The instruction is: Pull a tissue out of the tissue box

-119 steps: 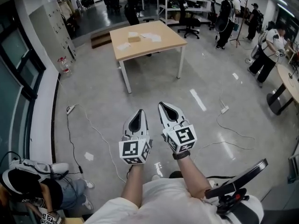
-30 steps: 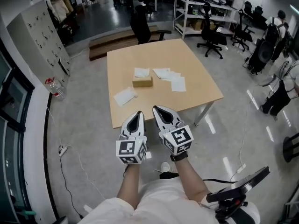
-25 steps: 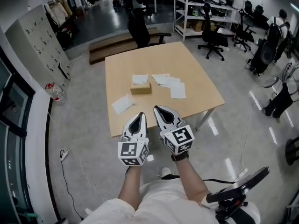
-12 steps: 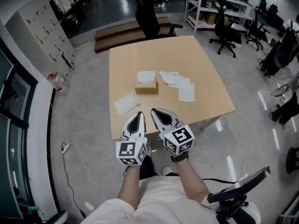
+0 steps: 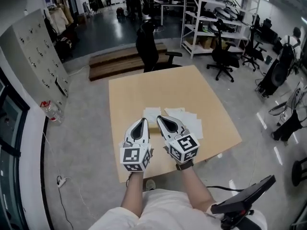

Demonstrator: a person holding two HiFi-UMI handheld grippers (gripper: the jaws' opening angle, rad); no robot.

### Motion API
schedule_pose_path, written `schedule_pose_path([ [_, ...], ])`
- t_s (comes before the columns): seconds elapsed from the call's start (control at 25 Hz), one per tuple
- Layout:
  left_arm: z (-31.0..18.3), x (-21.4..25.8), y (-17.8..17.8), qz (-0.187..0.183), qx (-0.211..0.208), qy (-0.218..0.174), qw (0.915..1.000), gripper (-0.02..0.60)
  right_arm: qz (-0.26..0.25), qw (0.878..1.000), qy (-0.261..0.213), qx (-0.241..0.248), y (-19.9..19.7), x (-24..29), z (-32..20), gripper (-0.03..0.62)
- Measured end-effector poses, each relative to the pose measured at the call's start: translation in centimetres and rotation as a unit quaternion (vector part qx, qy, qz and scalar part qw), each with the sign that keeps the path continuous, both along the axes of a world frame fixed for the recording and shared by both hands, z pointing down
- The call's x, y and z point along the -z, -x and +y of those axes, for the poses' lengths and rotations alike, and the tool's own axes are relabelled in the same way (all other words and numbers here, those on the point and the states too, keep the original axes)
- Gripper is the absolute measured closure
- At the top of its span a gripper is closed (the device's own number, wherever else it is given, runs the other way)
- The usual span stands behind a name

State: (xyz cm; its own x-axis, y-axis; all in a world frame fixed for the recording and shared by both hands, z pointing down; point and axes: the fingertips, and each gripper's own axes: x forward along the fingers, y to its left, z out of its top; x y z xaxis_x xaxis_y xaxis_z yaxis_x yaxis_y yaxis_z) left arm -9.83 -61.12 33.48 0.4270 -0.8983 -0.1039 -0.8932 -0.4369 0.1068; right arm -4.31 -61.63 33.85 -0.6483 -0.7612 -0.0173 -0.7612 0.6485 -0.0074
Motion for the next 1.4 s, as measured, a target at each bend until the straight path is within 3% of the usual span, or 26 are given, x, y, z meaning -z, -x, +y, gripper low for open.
schedule_pose_path([
  [0.12, -2.9, 0.0, 2.7, 0.005, -0.003, 0.0, 1.0, 0.58, -0.002, 1.0, 0.003, -0.014, 1.7, -0.2, -3.4, 0.591],
  [0.32, -7.0, -3.9, 5.3, 0.012, -0.016, 0.041, 0.9989, 0.58, 0.01, 0.999, 0.034, -0.022, 4.1, -3.4, -6.8, 0.591],
  [0.56, -10.2, -9.5, 4.3, 0.016, -0.045, 0.098, 0.994, 0.58, 0.027, 0.995, 0.092, -0.039, 3.7, -9.0, -10.0, 0.591],
  [0.84, -14.1, -16.4, 2.8, 0.003, -0.051, 0.165, 0.985, 0.58, 0.042, 0.986, 0.154, -0.056, 1.7, -16.0, -14.6, 0.591],
  [1.4, -20.1, -23.9, 1.8, -0.009, -0.043, 0.246, 0.9683, 0.58, 0.112, 0.965, 0.229, -0.07, 0.3, -24.6, -20.4, 0.591],
])
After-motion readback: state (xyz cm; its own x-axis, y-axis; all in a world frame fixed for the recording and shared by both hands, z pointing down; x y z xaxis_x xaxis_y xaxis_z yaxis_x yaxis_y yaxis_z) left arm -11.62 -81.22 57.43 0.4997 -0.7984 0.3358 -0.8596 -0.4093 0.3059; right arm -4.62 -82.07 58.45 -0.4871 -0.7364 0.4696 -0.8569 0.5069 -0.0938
